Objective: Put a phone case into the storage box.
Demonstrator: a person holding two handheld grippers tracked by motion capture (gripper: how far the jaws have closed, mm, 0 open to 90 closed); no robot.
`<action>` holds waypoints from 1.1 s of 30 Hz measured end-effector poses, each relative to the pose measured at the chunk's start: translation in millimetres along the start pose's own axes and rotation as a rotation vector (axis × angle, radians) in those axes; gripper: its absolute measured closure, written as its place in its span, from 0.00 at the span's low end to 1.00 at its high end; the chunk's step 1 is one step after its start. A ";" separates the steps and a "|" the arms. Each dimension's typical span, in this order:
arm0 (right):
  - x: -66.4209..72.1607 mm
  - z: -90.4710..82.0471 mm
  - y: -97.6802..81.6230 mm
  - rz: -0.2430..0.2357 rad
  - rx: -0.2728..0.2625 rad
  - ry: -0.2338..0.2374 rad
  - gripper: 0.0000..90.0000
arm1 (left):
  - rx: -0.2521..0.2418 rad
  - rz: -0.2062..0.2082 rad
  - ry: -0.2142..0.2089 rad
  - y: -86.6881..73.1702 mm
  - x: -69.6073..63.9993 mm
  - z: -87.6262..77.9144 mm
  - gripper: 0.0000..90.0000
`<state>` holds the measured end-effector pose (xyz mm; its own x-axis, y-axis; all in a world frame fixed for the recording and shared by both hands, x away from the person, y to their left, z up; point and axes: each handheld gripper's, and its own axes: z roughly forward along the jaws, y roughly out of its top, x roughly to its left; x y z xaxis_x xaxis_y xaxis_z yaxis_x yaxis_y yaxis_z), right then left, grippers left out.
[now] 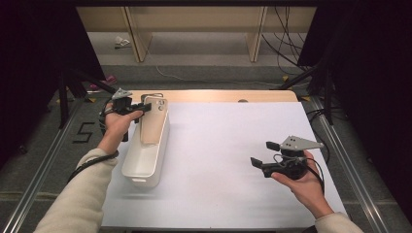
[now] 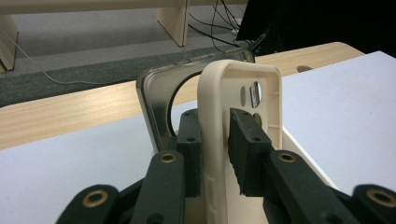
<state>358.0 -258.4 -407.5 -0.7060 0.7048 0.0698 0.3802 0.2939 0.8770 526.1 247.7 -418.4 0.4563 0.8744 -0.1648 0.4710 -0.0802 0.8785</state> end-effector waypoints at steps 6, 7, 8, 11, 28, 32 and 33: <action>0.1 0.3 0.0 -0.001 0.003 0.001 0.18 | 0.010 0.009 0.008 1.0 0.1 0.4 0.81; 0.0 0.2 0.0 0.000 0.002 0.001 0.18 | 0.011 0.011 0.010 1.2 0.0 0.6 0.81; 0.0 0.2 0.0 -0.001 0.002 0.001 0.18 | 0.013 0.014 0.013 1.4 -0.1 0.8 0.81; -0.1 0.1 0.0 0.000 0.002 0.001 0.18 | 0.019 0.022 0.024 1.5 -0.4 1.4 0.79; 0.1 0.2 -0.1 -0.001 0.003 0.001 0.18 | 0.023 0.056 0.093 4.3 2.0 -3.0 0.74; 0.0 0.2 0.0 0.000 0.003 0.001 0.18 | 0.018 0.059 0.101 4.9 2.1 -7.1 0.72; 0.0 0.2 -0.1 0.000 0.003 0.000 0.18 | 0.018 0.057 0.103 4.8 1.9 -8.0 0.71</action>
<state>358.1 -258.3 -407.7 -0.7060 0.7047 0.0701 0.3823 0.2960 0.8754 523.2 252.8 -410.9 0.4033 0.9126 -0.0673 0.4601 -0.1386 0.8770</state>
